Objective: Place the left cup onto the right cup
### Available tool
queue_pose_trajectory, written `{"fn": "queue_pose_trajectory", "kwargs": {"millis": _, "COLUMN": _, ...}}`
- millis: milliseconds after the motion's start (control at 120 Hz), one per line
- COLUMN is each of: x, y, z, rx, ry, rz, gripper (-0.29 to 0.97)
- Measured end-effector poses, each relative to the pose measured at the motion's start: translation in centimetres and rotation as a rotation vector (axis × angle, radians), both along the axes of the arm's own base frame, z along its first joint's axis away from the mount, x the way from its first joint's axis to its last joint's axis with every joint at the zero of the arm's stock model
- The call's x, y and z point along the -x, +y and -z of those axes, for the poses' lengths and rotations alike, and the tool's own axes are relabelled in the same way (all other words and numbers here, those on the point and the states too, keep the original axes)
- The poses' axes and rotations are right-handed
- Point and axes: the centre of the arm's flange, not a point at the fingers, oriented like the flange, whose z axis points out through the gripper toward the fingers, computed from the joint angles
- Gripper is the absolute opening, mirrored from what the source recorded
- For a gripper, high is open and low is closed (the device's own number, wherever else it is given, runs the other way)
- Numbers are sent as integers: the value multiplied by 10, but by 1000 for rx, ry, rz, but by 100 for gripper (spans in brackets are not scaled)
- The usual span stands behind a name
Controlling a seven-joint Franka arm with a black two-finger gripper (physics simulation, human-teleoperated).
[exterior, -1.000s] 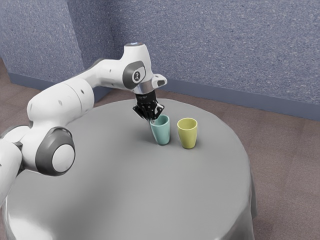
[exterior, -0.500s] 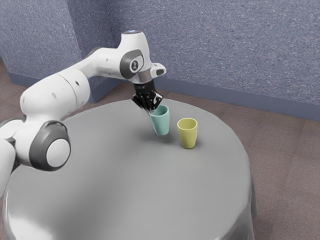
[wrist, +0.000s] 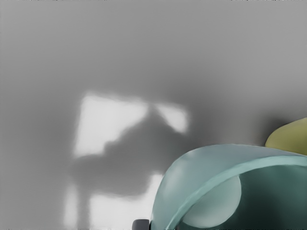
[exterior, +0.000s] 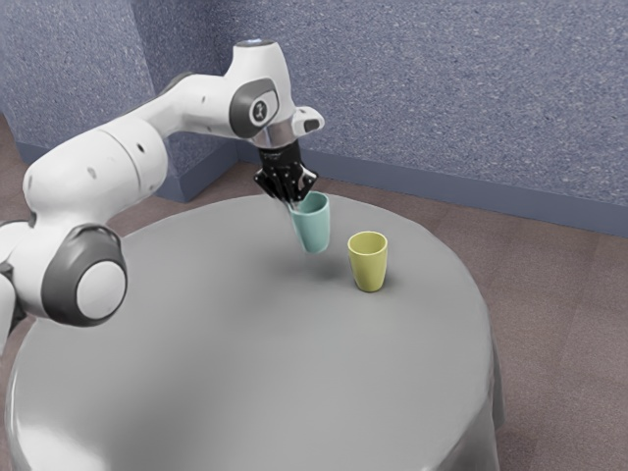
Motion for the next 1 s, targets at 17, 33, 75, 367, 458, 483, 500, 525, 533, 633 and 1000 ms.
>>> {"fn": "queue_pose_trajectory", "kwargs": {"millis": 17, "x": 0, "y": 0, "z": -1, "rx": -1, "ry": -1, "rz": 1, "gripper": -11}}
{"fn": "queue_pose_trajectory", "kwargs": {"millis": 33, "x": 0, "y": 0, "z": -2, "rx": -1, "ry": -2, "rz": 1, "gripper": -11}}
{"fn": "queue_pose_trajectory", "kwargs": {"millis": 75, "x": 1, "y": -1, "z": -5, "rx": -2, "ry": -4, "rz": 3, "gripper": -11}}
{"fn": "queue_pose_trajectory", "kwargs": {"millis": 367, "x": 7, "y": -9, "z": -27, "rx": -20, "ry": -21, "rz": 15, "gripper": -11}}
{"fn": "queue_pose_trajectory", "kwargs": {"millis": 458, "x": 8, "y": -15, "z": -33, "rx": -29, "ry": -24, "rz": 23, "gripper": -11}}
{"fn": "queue_pose_trajectory", "kwargs": {"millis": 483, "x": 9, "y": -17, "z": -34, "rx": -31, "ry": -24, "rz": 25, "gripper": -11}}
{"fn": "queue_pose_trajectory", "kwargs": {"millis": 500, "x": 9, "y": -17, "z": -34, "rx": -31, "ry": -24, "rz": 26, "gripper": -11}}
{"fn": "queue_pose_trajectory", "kwargs": {"millis": 525, "x": 9, "y": -20, "z": -35, "rx": -32, "ry": -24, "rz": 29, "gripper": -11}}
{"fn": "queue_pose_trajectory", "kwargs": {"millis": 533, "x": 9, "y": -20, "z": -35, "rx": -32, "ry": -24, "rz": 30, "gripper": -11}}
{"fn": "queue_pose_trajectory", "kwargs": {"millis": 633, "x": 10, "y": -25, "z": -37, "rx": -35, "ry": -24, "rz": 36, "gripper": -11}}
{"fn": "queue_pose_trajectory", "kwargs": {"millis": 1000, "x": 12, "y": -45, "z": -43, "rx": -35, "ry": -31, "rz": 63, "gripper": -11}}
